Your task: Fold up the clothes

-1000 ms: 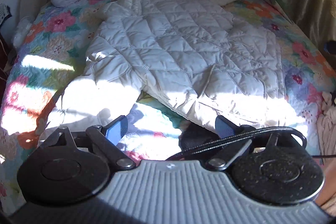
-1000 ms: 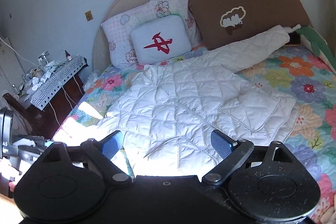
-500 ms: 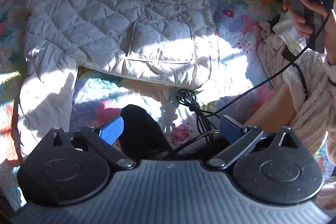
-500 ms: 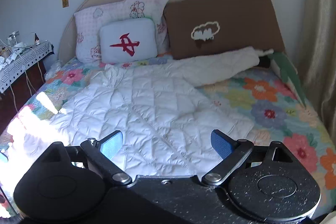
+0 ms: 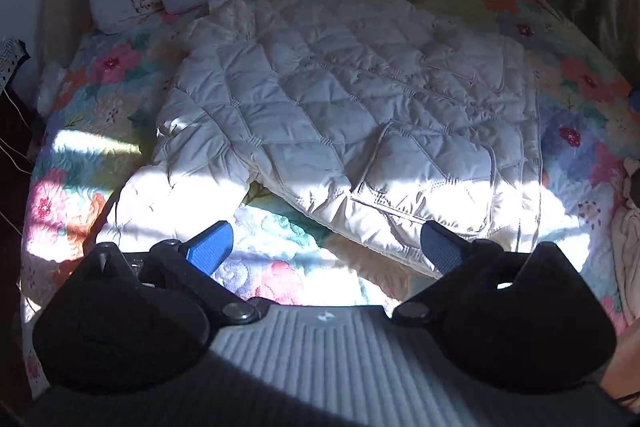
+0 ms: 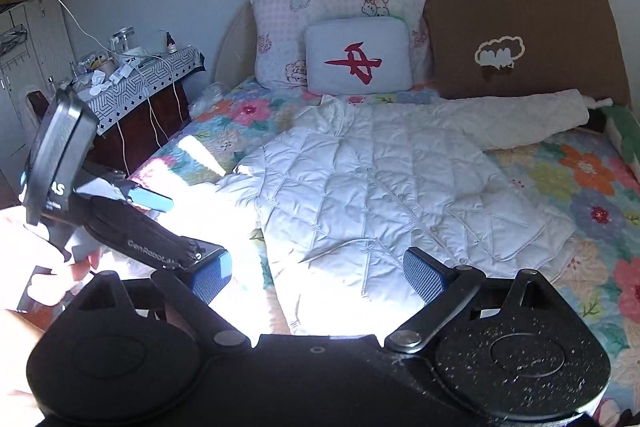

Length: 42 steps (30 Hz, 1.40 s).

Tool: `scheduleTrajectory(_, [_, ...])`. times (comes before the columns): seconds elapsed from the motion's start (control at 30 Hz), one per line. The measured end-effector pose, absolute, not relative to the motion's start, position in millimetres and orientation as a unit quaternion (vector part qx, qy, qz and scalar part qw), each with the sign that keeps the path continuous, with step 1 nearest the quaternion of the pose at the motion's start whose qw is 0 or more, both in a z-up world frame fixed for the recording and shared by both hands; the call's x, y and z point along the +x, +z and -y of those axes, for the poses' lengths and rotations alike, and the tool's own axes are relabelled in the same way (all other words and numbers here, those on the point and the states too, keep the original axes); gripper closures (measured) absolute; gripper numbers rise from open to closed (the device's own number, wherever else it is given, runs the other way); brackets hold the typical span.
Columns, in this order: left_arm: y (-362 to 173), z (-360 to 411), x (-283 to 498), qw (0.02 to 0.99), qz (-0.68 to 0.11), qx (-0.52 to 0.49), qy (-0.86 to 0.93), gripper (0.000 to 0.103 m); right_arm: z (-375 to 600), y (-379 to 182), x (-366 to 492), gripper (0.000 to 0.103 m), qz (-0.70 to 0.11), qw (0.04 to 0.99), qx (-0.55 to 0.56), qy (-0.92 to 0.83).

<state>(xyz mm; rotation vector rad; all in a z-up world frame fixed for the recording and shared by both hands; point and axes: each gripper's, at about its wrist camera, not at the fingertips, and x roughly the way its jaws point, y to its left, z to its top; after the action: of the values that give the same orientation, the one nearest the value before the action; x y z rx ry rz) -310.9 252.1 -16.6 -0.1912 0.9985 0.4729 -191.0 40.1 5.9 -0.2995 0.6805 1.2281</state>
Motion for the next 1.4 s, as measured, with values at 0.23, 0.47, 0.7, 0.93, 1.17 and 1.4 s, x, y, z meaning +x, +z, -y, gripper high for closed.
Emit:
scheduleTrajectory(0.23, [-21,-222,-311,0.850,-0.488,-0.041,0.195,0.001,-40,-1,-186,0.008,-0.319,0.761,-0.127,0.550])
scheduleTrajectory(0.47, [-1,-200,-317,0.884,-0.443,-0.014,0.149,0.000,-36,3,-185,0.008,-0.316,0.779,-0.110,0.530])
scheduleTrajectory(0.7, [-10,-198,-295,0.884,-0.450,-0.019,0.122,0.000,-42,-2,-175,0.008,-0.312,0.790,-0.087,0.520])
scheduleTrajectory(0.93, [-22,-220,-284,0.876,-0.464,-0.067,0.114,0.000,-41,-13,-157,0.008,-0.308,0.800,-0.049,0.513])
scheduleTrajectory(1.17, [-34,-223,-277,0.868,-0.477,-0.062,0.124,0.000,-43,-26,-148,0.008,-0.329,0.795,-0.046,0.508])
scheduleTrajectory(1.4, [-38,-218,-276,0.865,-0.485,-0.051,0.115,0.000,-43,-25,-154,0.008,-0.319,0.797,-0.059,0.510])
